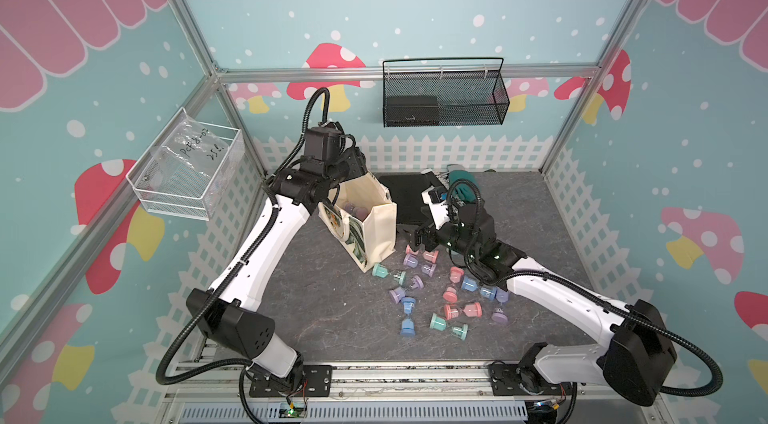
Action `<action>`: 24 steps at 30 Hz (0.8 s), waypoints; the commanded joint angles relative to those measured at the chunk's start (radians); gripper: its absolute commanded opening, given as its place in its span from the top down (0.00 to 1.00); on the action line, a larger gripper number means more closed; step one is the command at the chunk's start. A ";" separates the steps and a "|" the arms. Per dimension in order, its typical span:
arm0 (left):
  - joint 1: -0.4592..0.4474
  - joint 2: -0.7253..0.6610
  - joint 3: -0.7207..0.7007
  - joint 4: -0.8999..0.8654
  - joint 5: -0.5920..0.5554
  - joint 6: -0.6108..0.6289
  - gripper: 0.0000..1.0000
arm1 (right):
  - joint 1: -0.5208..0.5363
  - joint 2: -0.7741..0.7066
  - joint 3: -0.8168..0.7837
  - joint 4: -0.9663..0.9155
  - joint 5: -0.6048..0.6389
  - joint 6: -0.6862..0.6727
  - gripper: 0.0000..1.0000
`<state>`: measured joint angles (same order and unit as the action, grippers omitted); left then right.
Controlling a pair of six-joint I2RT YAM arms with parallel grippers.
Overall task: Put the hourglass into the canvas bag
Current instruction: Place the hourglass in the canvas bag.
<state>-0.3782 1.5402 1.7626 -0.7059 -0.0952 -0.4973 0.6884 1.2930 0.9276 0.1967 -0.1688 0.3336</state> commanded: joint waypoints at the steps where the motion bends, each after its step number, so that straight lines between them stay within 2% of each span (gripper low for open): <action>1: -0.063 -0.074 -0.068 0.026 -0.035 -0.002 0.29 | -0.004 -0.052 -0.026 -0.033 0.007 0.009 0.01; 9: -0.246 -0.230 -0.207 0.039 -0.138 -0.023 0.27 | -0.009 -0.125 -0.088 -0.124 0.065 0.008 0.00; 13: -0.323 -0.286 -0.293 0.039 -0.181 -0.072 0.26 | -0.012 -0.156 -0.125 -0.163 0.072 0.023 0.01; 24: -0.519 -0.287 -0.490 0.009 -0.177 -0.212 0.26 | -0.015 -0.197 -0.224 -0.302 0.092 0.108 0.00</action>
<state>-0.8719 1.2491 1.3224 -0.6758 -0.2584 -0.6369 0.6796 1.1168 0.7296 -0.0349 -0.0940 0.3996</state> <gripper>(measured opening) 0.738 0.996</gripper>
